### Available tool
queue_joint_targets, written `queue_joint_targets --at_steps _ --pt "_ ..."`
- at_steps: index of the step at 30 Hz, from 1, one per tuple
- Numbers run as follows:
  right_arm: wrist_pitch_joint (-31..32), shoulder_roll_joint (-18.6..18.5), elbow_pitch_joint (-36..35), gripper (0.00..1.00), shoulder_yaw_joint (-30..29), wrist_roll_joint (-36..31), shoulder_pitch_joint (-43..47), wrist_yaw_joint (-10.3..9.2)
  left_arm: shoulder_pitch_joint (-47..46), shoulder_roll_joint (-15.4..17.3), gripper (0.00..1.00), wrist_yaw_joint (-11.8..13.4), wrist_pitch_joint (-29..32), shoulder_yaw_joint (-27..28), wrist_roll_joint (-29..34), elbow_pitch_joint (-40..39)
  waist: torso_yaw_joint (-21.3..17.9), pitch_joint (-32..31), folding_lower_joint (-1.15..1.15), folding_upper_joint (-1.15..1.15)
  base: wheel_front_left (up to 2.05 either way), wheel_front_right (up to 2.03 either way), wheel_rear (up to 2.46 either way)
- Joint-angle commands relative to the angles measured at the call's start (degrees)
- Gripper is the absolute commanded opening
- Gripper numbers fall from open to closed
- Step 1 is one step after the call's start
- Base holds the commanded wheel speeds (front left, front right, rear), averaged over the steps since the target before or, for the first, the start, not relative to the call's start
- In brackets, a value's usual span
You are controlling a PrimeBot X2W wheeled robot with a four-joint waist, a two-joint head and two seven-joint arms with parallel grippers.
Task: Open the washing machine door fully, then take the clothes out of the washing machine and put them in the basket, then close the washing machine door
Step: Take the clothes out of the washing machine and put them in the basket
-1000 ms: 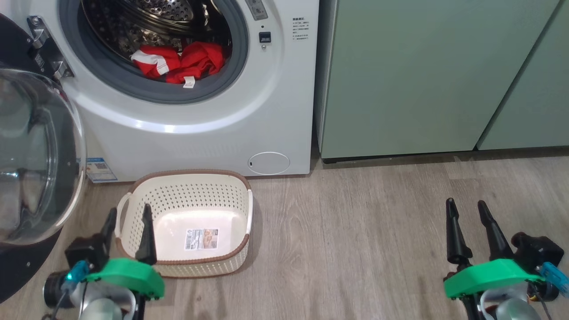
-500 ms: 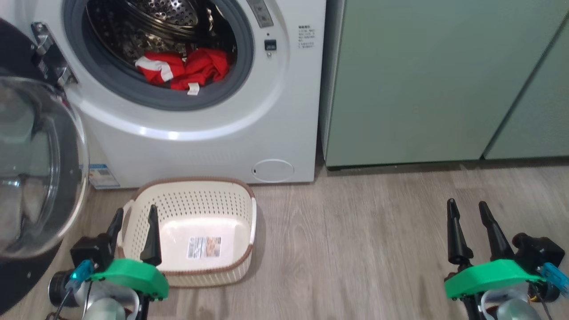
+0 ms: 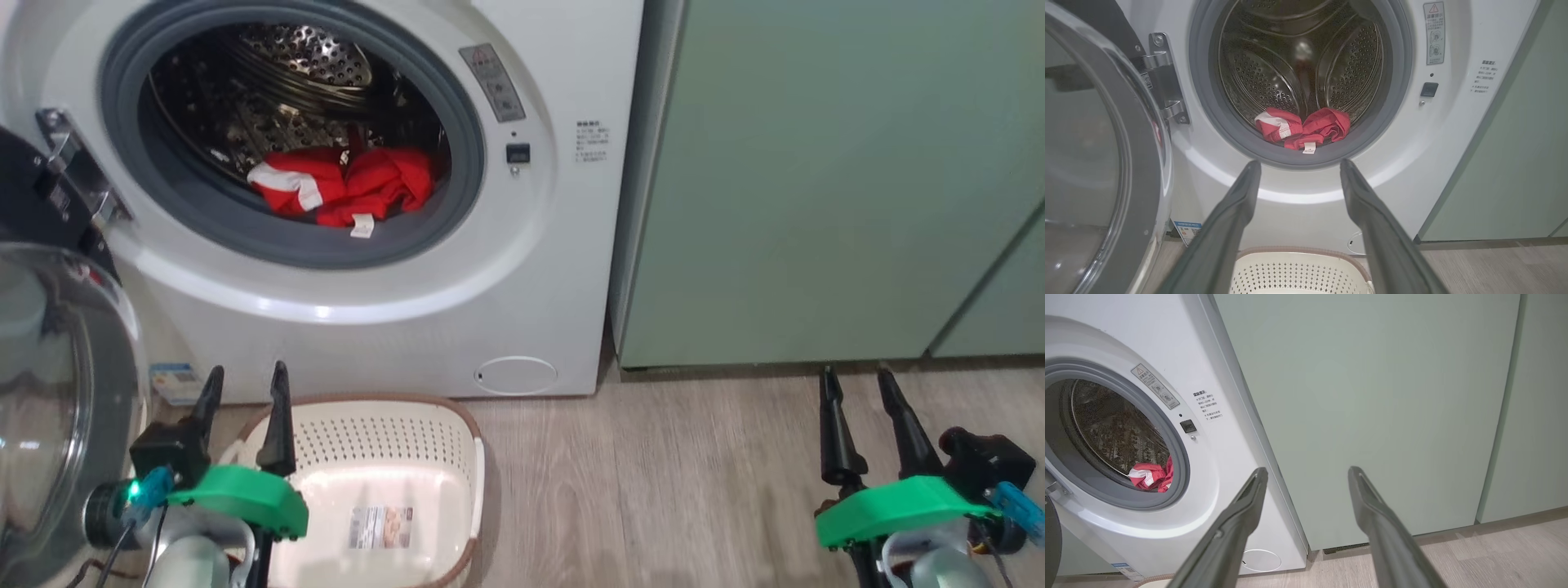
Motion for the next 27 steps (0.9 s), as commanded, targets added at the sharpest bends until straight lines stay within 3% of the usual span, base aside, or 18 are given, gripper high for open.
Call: queue_joint_targets --at_steps 1,8,14,18,27 --pt "-0.5 0.0 -1.9 1.0 1.4 -0.7 -1.3 -0.04 -2.6 0.9 1.0 0.4 -0.4 1.8 0.4 -2.2 0.0 0.0 0.0 0.0 1.08 -1.08 0.0" --pt "-0.5 -0.2 -1.5 1.0 1.5 -0.7 -1.3 -0.04 -2.6 0.7 1.0 0.8 -0.4 1.4 0.5 -0.6 -0.1 0.3 0.0 0.0 0.42 -0.42 0.0" --pt "-0.5 -0.3 -1.6 1.0 2.1 -0.6 -1.5 -0.04 -5.5 1.4 1.0 1.8 0.9 0.0 2.0 6.0 -0.7 1.4 0.0 0.0 0.0 0.0 0.0" --pt "-0.5 -0.5 -1.4 1.0 2.7 -0.3 -1.9 -0.04 -10.5 2.2 1.0 2.9 6.8 -1.0 2.9 10.8 -1.7 3.0 0.0 0.0 0.0 0.0 0.0" --pt "-0.5 -1.0 -1.4 1.0 3.6 0.8 -4.8 -0.04 -24.1 4.2 1.0 1.8 21.6 -4.1 3.5 17.3 -4.8 10.1 0.0 0.0 0.0 0.0 0.0"
